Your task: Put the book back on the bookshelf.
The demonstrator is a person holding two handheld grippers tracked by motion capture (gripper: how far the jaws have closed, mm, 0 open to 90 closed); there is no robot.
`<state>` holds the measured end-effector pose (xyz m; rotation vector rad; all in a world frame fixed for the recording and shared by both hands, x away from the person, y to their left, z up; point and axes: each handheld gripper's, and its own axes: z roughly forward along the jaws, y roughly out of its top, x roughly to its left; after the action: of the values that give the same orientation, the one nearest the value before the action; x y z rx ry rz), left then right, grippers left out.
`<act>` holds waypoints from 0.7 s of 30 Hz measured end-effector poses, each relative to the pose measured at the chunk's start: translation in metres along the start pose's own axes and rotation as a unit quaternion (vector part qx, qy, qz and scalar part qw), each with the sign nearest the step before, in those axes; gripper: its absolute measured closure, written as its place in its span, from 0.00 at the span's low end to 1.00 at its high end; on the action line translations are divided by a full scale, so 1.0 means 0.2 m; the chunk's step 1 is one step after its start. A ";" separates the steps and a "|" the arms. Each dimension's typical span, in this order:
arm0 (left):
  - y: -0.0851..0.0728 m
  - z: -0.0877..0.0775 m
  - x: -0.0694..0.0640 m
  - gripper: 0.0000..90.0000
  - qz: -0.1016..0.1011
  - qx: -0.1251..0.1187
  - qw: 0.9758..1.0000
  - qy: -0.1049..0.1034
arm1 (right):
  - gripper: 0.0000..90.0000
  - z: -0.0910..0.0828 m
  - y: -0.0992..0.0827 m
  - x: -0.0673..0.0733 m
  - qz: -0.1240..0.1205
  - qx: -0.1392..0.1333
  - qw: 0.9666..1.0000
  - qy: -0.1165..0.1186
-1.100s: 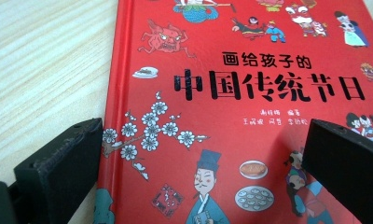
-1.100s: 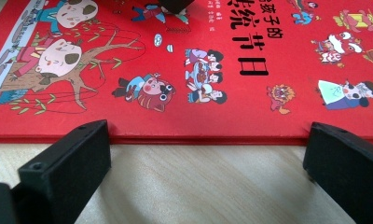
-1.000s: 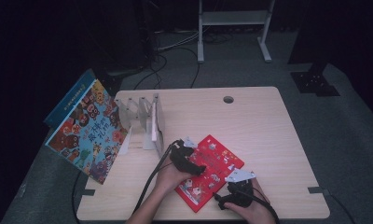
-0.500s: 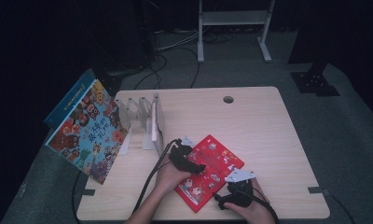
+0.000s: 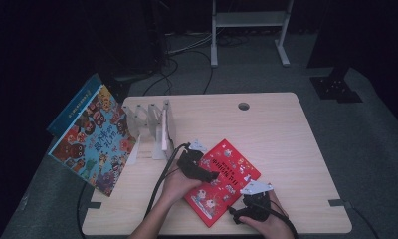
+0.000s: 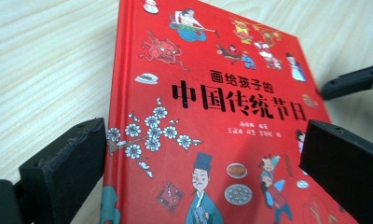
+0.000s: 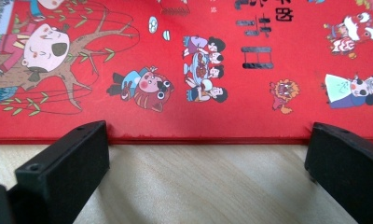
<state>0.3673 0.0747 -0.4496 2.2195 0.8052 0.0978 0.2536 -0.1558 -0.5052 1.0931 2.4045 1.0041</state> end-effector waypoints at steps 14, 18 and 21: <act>0.11 -0.19 -0.06 0.08 0.043 -0.008 0.998 -0.042 | 0.00 -0.01 0.00 0.00 -0.004 0.001 1.000 0.005; 0.14 -0.25 -0.09 0.14 0.057 -0.015 0.997 -0.057 | 0.00 -0.01 -0.01 0.00 -0.004 0.001 1.000 0.007; 0.17 -0.28 -0.11 0.19 0.070 -0.022 0.995 -0.069 | 0.00 -0.01 -0.01 -0.01 -0.004 0.000 1.000 0.008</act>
<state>0.3500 0.0800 -0.3824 2.2121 0.5667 0.0285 0.2528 -0.1581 -0.5051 1.0777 2.4203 1.0144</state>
